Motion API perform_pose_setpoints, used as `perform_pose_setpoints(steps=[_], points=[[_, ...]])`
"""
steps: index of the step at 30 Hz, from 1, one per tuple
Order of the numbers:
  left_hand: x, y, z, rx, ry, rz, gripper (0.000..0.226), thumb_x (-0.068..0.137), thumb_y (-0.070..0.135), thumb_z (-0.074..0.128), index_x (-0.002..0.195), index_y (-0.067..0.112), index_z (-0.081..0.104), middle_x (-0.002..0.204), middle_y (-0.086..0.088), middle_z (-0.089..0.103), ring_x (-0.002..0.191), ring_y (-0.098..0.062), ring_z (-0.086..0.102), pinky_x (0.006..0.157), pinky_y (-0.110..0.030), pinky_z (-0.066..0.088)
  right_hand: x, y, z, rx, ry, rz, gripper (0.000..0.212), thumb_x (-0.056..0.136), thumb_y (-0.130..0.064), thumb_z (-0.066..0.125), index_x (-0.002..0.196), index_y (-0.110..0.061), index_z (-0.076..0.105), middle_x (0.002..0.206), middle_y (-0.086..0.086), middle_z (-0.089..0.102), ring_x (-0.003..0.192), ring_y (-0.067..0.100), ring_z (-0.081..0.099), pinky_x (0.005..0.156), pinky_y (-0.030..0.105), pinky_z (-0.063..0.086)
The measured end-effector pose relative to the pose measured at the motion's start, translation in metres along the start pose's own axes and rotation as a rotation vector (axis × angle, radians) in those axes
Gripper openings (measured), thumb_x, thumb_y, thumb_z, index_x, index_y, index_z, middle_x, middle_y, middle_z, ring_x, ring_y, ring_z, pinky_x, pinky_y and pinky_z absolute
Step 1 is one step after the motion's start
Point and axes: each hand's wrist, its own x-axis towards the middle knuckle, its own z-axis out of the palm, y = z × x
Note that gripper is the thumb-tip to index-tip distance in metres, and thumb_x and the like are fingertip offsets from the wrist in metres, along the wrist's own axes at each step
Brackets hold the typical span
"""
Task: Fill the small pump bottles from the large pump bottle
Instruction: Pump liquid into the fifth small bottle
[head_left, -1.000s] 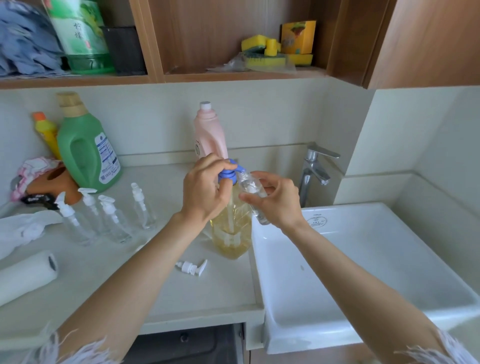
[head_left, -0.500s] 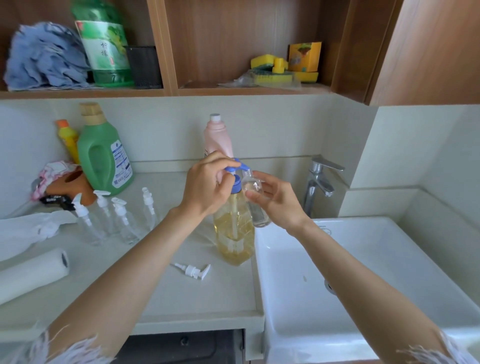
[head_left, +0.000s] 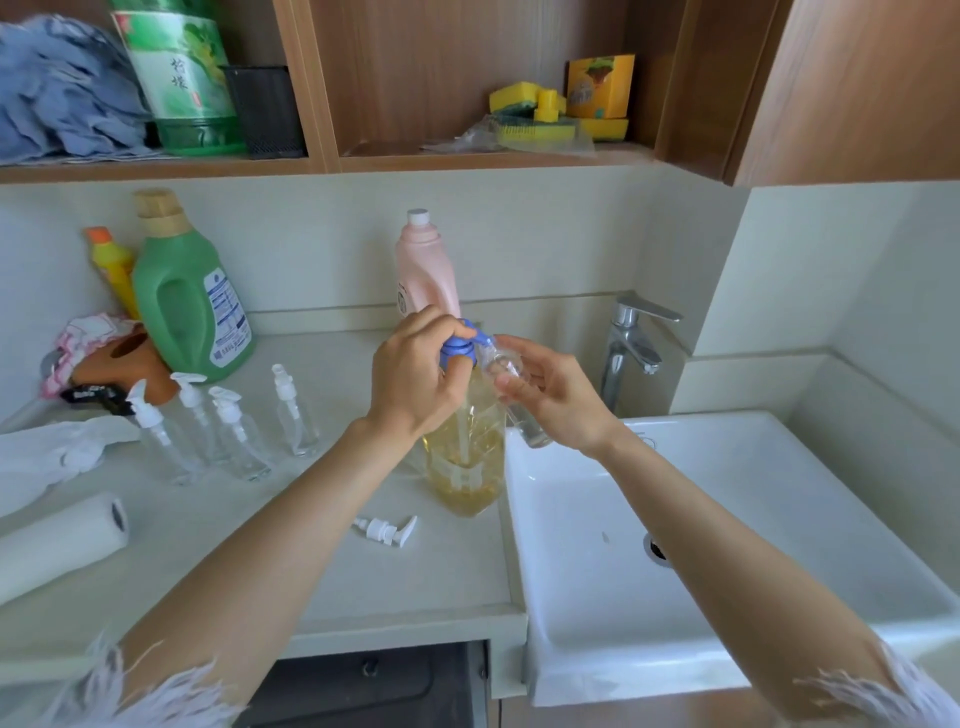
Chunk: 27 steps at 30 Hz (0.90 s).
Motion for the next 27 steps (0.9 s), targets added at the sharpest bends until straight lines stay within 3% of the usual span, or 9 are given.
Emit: perform_pose_setpoints(steps=[2,5,9,11,18,22,25,27], points=[[0.002,0.003,-0.006,0.021,-0.017,0.002,0.036,0.070,0.027,0.042,0.087,0.017,0.073,0.089,0.010,0.066,0.084,-0.014,0.061,0.069,-0.031,0.049,-0.001,-0.003,0.001,0.021,-0.004,0.001,0.034,0.091,-0.022,0.063,0.120,-0.037,0.055,0.094,0.007,0.067,0.079,0.019,0.062,0.087,0.052,0.053],[0.010,0.010,-0.017,0.015,-0.048,0.021,0.041,0.070,0.028,0.039,0.090,0.017,0.074,0.089,0.014,0.061,0.082,-0.012,0.059,0.068,-0.026,0.045,-0.001,-0.012,0.004,0.143,-0.005,0.026,0.034,0.095,-0.007,0.056,0.125,-0.022,0.050,0.096,0.003,0.066,0.080,0.013,0.064,0.083,0.039,0.057],[0.014,0.007,-0.024,-0.029,-0.101,0.019,0.048,0.071,0.027,0.036,0.097,0.013,0.074,0.102,0.002,0.068,0.094,-0.018,0.064,0.080,-0.032,0.051,0.004,-0.018,0.003,0.194,0.000,0.042,0.033,0.096,-0.005,0.054,0.126,-0.018,0.051,0.095,0.002,0.066,0.085,0.018,0.063,0.086,0.051,0.055],[0.015,0.003,-0.024,-0.037,-0.098,0.014,0.047,0.073,0.027,0.037,0.098,0.010,0.073,0.102,0.000,0.068,0.094,-0.020,0.064,0.082,-0.037,0.051,0.005,-0.018,0.001,0.190,-0.012,0.043,0.033,0.096,-0.006,0.054,0.127,-0.017,0.051,0.096,0.003,0.066,0.085,0.016,0.064,0.086,0.050,0.055],[0.007,0.001,-0.007,-0.107,0.044,-0.013,0.041,0.074,0.018,0.038,0.091,0.008,0.073,0.097,-0.002,0.069,0.093,-0.016,0.064,0.083,-0.032,0.051,0.007,-0.009,0.002,0.217,-0.002,0.020,0.033,0.094,-0.004,0.056,0.117,-0.027,0.054,0.093,0.002,0.067,0.079,0.009,0.065,0.080,0.036,0.057],[0.003,-0.002,0.004,-0.054,0.070,0.001,0.034,0.072,0.018,0.041,0.086,0.009,0.071,0.091,-0.003,0.069,0.087,-0.021,0.064,0.075,-0.032,0.050,0.005,0.000,0.001,0.185,-0.023,0.000,0.036,0.093,-0.005,0.058,0.120,-0.028,0.054,0.098,0.022,0.067,0.084,0.016,0.063,0.082,0.033,0.057],[-0.004,-0.006,0.010,0.021,0.055,0.025,0.032,0.071,0.020,0.044,0.087,0.010,0.069,0.089,-0.002,0.068,0.082,-0.025,0.061,0.070,-0.032,0.049,0.002,0.004,-0.001,0.153,0.001,-0.002,0.038,0.092,-0.004,0.060,0.119,-0.030,0.055,0.097,0.006,0.070,0.080,0.009,0.065,0.082,0.028,0.056],[-0.004,-0.006,0.010,0.049,0.046,0.024,0.032,0.071,0.021,0.044,0.088,0.010,0.069,0.088,-0.001,0.066,0.080,-0.025,0.060,0.069,-0.030,0.047,0.001,0.005,0.000,0.121,0.021,-0.009,0.039,0.091,-0.004,0.061,0.119,-0.031,0.055,0.100,0.011,0.071,0.081,0.012,0.066,0.087,0.034,0.056]])
